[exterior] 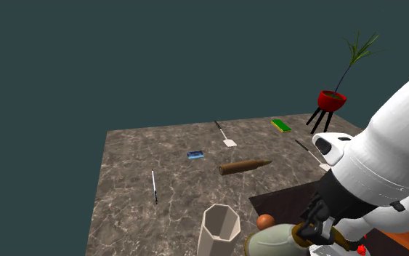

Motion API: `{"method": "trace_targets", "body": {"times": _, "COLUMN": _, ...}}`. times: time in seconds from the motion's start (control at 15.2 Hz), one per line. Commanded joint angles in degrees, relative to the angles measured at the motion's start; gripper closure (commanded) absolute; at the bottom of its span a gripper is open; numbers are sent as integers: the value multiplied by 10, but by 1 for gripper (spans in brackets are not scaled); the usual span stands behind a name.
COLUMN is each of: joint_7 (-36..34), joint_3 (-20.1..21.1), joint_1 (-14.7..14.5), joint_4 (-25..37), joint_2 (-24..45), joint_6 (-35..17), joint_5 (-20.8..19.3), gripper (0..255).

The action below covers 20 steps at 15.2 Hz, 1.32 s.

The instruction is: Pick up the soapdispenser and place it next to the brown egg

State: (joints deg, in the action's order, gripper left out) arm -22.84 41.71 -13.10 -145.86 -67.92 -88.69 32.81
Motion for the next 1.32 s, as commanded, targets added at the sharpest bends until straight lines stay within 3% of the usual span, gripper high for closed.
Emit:
{"method": "trace_targets", "body": {"times": 0.0, "joint_7": 1, "joint_3": 8, "joint_1": -3, "joint_4": -14, "joint_2": -3, "joint_6": -12, "joint_5": 8, "gripper": 255}}
{"method": "trace_targets", "body": {"times": 0.66, "joint_7": 2, "joint_3": 61, "joint_1": -21, "joint_4": -80, "joint_2": -12, "joint_6": -70, "joint_5": 57, "gripper": 255}}
{"method": "trace_targets", "body": {"times": 1.12, "joint_7": 2, "joint_3": 61, "joint_1": -21, "joint_4": -80, "joint_2": -12, "joint_6": -70, "joint_5": 57, "gripper": 255}}
{"method": "trace_targets", "body": {"times": 1.19, "joint_7": 2, "joint_3": 61, "joint_1": -21, "joint_4": -80, "joint_2": -12, "joint_6": -70, "joint_5": 57, "gripper": 0}}
{"method": "trace_targets", "body": {"times": 1.25, "joint_7": 2, "joint_3": 61, "joint_1": -21, "joint_4": -80, "joint_2": -12, "joint_6": -70, "joint_5": 57, "gripper": 0}}
